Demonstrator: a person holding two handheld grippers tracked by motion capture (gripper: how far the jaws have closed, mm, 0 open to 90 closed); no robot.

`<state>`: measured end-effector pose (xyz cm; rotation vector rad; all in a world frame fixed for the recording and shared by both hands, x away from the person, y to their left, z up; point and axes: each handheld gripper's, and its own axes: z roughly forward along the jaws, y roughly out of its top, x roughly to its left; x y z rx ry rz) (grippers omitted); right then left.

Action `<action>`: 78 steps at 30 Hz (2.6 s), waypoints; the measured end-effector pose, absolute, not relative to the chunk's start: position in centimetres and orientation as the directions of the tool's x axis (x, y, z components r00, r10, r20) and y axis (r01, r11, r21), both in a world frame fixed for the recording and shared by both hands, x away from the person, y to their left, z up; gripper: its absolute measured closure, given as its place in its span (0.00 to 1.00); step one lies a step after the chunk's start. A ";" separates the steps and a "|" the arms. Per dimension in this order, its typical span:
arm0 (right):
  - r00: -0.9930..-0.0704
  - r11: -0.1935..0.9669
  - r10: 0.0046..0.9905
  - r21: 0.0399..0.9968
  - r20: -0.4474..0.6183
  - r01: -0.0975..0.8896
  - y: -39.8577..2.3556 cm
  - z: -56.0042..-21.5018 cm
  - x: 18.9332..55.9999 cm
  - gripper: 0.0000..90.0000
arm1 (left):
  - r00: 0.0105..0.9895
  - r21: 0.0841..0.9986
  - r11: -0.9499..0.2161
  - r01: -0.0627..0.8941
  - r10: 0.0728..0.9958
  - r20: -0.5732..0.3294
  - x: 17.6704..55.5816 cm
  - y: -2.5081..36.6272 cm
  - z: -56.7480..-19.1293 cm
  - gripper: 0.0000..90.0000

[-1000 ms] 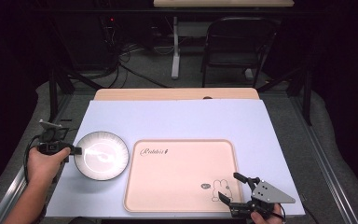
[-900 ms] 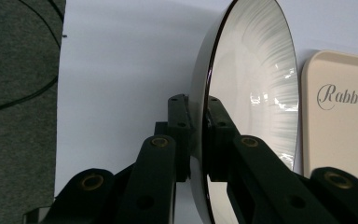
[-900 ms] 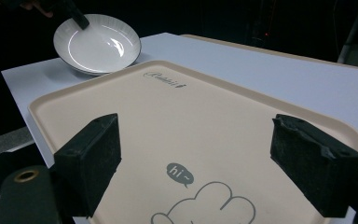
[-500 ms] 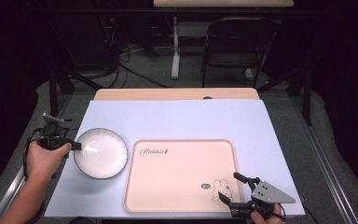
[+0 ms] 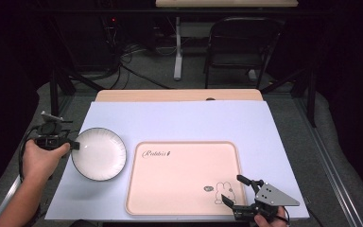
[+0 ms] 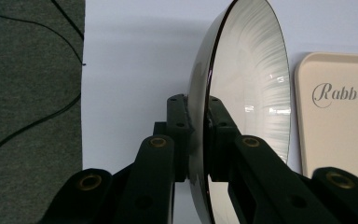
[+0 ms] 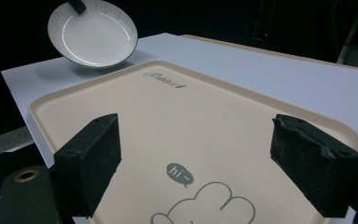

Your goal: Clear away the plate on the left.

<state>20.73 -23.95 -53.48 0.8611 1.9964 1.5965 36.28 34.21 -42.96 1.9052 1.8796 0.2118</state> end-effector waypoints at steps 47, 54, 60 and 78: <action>-0.710 0.141 0.703 0.971 0.041 0.195 -23.9 -53.5 20.7 0.17 | 0.201 0.455 -0.100 0.885 0.963 -0.180 36.6 29.5 -39.7 0.91; -0.710 0.141 0.703 0.970 0.041 0.196 -23.9 -53.5 20.7 0.17 | 0.233 0.457 -0.127 0.880 0.955 -0.183 37.2 27.8 -39.6 0.91; -0.710 0.140 0.703 0.970 0.042 0.197 -23.9 -53.5 20.7 0.17 | 0.265 0.456 -0.156 0.876 0.946 -0.185 37.8 26.1 -39.5 0.91; -0.709 0.141 0.703 0.970 0.042 0.197 -24.0 -53.5 20.7 0.17 | 0.358 0.459 -0.235 0.857 0.911 -0.202 39.3 20.5 -39.7 0.91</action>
